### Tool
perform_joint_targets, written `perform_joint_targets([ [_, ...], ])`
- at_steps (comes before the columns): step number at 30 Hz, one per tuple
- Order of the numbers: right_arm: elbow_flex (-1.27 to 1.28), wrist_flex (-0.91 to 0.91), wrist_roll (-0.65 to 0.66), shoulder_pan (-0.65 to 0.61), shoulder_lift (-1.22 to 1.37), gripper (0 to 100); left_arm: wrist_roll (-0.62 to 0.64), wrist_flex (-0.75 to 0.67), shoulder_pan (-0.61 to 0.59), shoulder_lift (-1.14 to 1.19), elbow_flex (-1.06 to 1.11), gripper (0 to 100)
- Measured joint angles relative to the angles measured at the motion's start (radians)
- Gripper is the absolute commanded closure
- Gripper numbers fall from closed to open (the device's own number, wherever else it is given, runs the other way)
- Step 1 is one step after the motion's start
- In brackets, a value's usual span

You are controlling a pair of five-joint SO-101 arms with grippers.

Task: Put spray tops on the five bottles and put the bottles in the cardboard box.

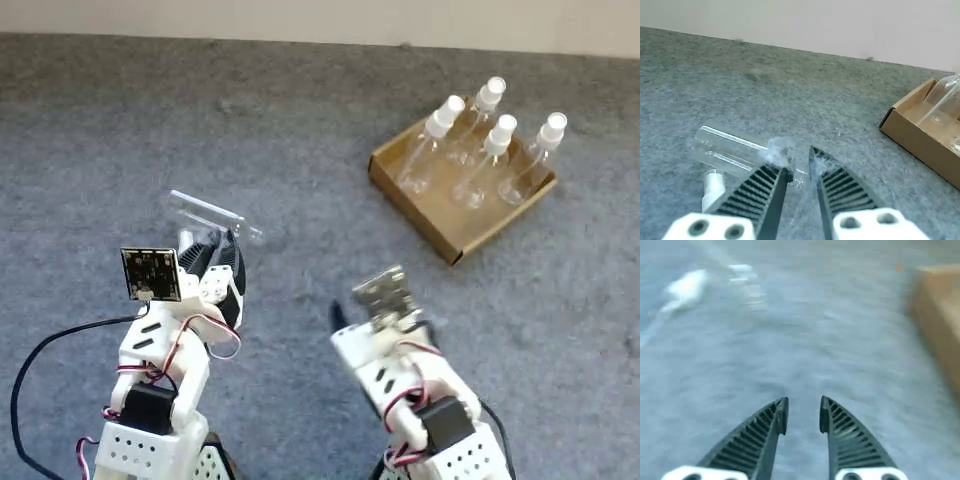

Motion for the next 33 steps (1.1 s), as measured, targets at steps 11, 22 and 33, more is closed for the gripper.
perform_joint_targets([
  [11,0.0,0.0,0.0,-0.051,0.0,90.8,0.0,0.0,0.0,0.0,0.0,99],
  [22,0.0,0.031,0.0,-0.02,0.0,90.8,0.0,0.0,0.0,0.0,0.0,99],
  [33,0.0,0.235,0.0,-0.017,-0.002,90.8,0.0,0.0,0.0,0.0,0.0,99],
])
